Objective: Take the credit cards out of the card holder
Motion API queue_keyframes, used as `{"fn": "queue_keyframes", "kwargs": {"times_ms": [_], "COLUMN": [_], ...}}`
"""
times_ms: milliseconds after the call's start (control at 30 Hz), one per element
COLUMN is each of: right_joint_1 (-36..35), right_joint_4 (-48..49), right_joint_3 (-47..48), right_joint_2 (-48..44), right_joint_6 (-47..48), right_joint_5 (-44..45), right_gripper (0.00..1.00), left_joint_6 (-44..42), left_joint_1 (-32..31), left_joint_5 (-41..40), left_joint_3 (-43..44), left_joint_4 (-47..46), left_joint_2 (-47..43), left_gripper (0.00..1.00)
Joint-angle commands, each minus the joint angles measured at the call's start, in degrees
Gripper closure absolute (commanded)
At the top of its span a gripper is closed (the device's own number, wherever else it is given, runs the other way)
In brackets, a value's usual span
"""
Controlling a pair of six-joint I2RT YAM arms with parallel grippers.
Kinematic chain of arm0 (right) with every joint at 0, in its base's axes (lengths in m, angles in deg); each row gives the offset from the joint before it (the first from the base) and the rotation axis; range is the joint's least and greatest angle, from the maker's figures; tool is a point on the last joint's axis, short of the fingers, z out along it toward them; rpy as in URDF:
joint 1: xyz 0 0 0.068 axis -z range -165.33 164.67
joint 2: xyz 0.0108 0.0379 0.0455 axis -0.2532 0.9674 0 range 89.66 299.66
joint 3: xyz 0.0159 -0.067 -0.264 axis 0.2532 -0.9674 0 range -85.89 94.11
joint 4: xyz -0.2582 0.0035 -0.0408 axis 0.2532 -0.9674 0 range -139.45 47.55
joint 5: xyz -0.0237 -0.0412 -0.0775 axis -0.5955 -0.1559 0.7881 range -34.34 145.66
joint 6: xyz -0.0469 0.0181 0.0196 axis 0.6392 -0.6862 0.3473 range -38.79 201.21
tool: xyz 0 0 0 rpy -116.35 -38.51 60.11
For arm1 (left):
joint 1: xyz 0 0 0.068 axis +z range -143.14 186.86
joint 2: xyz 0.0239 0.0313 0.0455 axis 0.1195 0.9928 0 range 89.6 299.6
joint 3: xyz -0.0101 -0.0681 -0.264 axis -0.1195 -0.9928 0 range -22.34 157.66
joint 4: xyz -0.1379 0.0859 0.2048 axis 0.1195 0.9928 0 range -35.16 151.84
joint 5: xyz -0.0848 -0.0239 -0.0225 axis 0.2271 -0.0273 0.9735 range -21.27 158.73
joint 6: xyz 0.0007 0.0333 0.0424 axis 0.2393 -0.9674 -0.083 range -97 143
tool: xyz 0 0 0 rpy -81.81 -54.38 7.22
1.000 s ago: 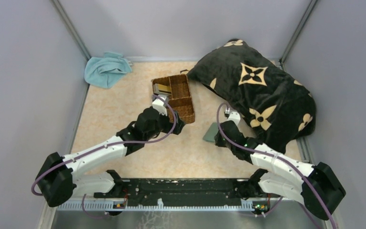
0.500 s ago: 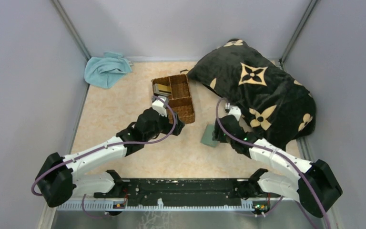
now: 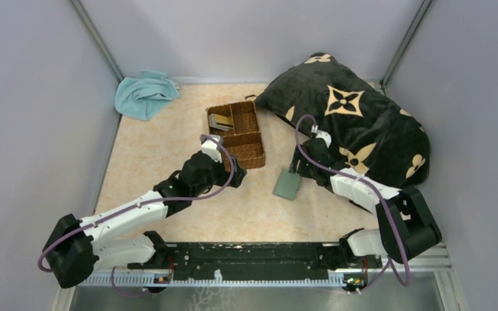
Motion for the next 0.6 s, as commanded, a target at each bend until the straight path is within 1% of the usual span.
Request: {"fn": "queue_keyframes", "kwargs": {"times_ms": [0,133,233,267,333,367,567], "right_joint_1": [-2.09,-6.84,-8.13,-8.1,-8.14,-8.14,-8.15], "right_joint_4": [5.7,5.22,6.06,6.44,6.94,7.31,8.39], "right_joint_3": [1.03,0.64,-0.35,-0.61,-0.85,-1.02,-0.47], "right_joint_2": [1.11,2.83,4.62,5.19,5.81,5.96,8.86], "right_joint_6": [1.19,0.86,-0.67,-1.01,-1.53,-1.69,-2.91], "right_joint_5": [-4.73,-4.0,-3.92,-3.96,-4.05,-4.15,-4.98], "right_gripper": [0.31,0.31,0.31,0.34,0.44,0.48,0.64], "left_joint_6": [1.51,2.56,3.07,3.19,3.04,2.9,2.18], "left_joint_1": [-0.18,-0.14,-0.19,-0.14,-0.15,-0.15,-0.2], "left_joint_5": [-2.32,-2.68,-2.2,-2.0,-1.84,-1.86,-2.47], "left_joint_3": [-0.94,-2.53,-3.26,-3.27,-3.3,-3.28,-2.36], "left_joint_4": [2.04,1.32,0.3,0.22,0.18,0.23,2.28], "left_joint_2": [-1.25,-1.73,-1.62,-1.54,-1.35,-1.32,-1.38], "left_gripper": [0.07,0.07,0.07,0.07,0.07,0.07,0.07]}}
